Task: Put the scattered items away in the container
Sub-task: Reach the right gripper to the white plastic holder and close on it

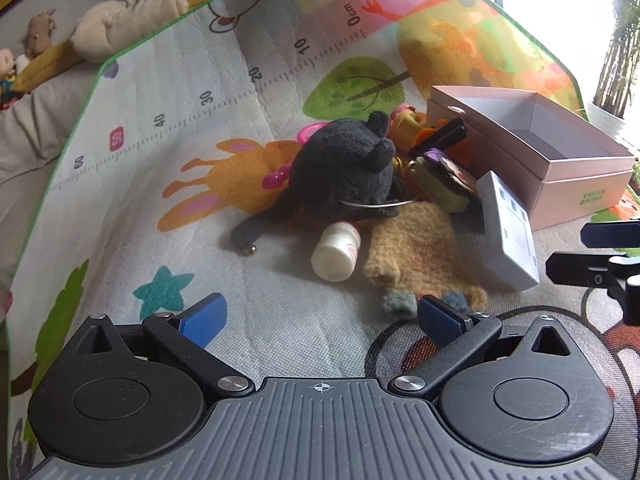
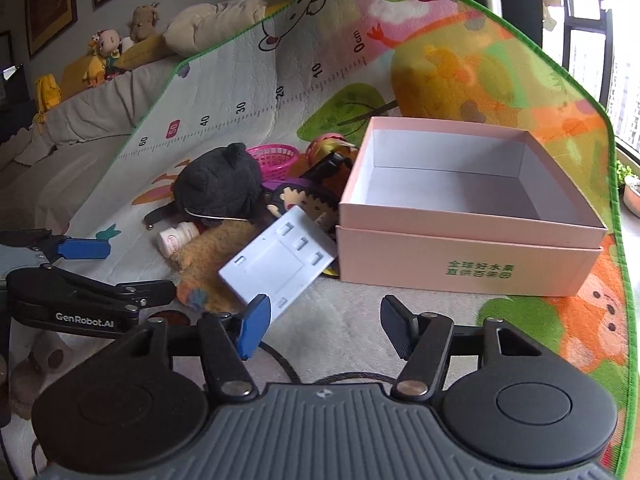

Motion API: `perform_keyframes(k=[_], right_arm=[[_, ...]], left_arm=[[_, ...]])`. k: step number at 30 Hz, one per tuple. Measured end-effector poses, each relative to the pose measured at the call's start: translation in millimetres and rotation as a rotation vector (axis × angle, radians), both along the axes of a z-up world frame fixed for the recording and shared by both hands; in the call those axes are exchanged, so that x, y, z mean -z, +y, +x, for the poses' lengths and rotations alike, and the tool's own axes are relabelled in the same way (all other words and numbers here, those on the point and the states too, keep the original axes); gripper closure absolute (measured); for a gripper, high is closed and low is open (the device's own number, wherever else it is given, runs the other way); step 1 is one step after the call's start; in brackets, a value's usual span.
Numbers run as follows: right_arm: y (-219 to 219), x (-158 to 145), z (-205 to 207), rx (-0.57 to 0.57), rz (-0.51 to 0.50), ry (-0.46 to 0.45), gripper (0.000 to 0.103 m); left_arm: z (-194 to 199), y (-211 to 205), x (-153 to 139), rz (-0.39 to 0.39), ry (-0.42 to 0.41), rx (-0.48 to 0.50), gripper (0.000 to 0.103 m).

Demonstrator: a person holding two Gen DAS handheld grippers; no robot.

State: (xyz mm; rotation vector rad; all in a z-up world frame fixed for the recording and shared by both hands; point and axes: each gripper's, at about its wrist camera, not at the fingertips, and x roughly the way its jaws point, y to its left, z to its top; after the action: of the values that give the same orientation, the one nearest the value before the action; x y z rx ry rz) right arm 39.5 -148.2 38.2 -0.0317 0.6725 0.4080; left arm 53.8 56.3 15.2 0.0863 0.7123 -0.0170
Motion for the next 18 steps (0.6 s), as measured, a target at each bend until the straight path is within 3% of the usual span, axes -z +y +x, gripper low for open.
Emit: perform_keyframes(k=[8,11,12,14,18], right_arm=[[43.0,8.9,25.0,0.021,-0.015,0.014,0.025],[45.8,16.0,33.0,0.043,-0.028,0.049,0.025],[44.3,18.8,33.5,0.044,-0.029,0.063,0.036],[38.5,18.6,28.5,0.032,-0.026,0.064,0.045],[18.5,14.3,0.7,-0.014,-0.062,0.054,0.053]], left_arm=[[-0.2,12.8,-2.3,0.041,-0.007,-0.047,0.000],[-2.4,20.8,-3.8,0.011,-0.002,-0.054,0.000],[-4.4,22.3,-5.2,0.001,-0.009,-0.053,0.000],[-8.6,23.5,-7.9,-0.027,-0.022,-0.039,0.000],[-12.7,13.3,-11.1,-0.090,-0.018,0.039,0.000]])
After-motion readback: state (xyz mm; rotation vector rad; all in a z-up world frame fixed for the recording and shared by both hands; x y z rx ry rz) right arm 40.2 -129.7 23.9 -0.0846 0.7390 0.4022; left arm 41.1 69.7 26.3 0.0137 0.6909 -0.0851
